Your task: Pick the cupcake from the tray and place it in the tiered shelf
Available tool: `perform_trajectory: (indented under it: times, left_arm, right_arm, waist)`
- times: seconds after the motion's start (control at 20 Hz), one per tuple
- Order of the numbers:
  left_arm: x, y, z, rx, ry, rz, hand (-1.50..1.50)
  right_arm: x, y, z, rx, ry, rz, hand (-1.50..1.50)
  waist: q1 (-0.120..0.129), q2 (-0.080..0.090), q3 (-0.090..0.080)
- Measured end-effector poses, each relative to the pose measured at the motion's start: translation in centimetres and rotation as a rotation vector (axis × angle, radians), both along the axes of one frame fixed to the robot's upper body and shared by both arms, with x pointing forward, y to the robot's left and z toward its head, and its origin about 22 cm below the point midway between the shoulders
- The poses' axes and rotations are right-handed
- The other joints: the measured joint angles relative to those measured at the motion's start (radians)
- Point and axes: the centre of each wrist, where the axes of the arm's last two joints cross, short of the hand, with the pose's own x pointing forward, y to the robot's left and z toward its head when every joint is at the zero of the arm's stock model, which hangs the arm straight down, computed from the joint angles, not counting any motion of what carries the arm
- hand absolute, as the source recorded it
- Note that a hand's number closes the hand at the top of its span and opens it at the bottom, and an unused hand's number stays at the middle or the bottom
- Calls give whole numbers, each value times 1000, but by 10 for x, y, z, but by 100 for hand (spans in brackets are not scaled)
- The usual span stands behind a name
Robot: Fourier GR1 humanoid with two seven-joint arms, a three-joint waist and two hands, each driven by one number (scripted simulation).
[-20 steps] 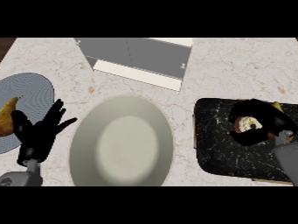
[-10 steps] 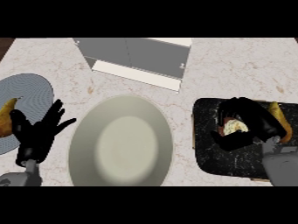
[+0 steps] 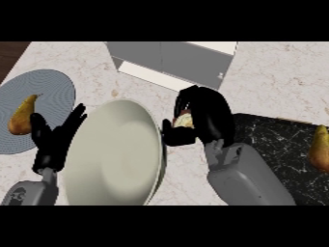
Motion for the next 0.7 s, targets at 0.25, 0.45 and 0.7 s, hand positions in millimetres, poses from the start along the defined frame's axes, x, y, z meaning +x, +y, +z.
perform_trajectory:
  times: [0.25, 0.45, 0.7]
  left_arm:
    - [2, -2, -1, 7, 10, -9, 0]
    - [3, -2, -3, 16, 18, -4, 0]
    - [4, 2, -3, 22, 16, 8, 0]
  right_arm:
    - [-4, 45, 46, -31, -193, -100, 150]
    - [-3, 71, 82, -64, -322, -125, 150]
    - [3, 93, 131, -72, -429, -171, 150]
  waist:
    - [13, -8, -2]
    - [11, -10, -1]
    - [6, -9, 0]
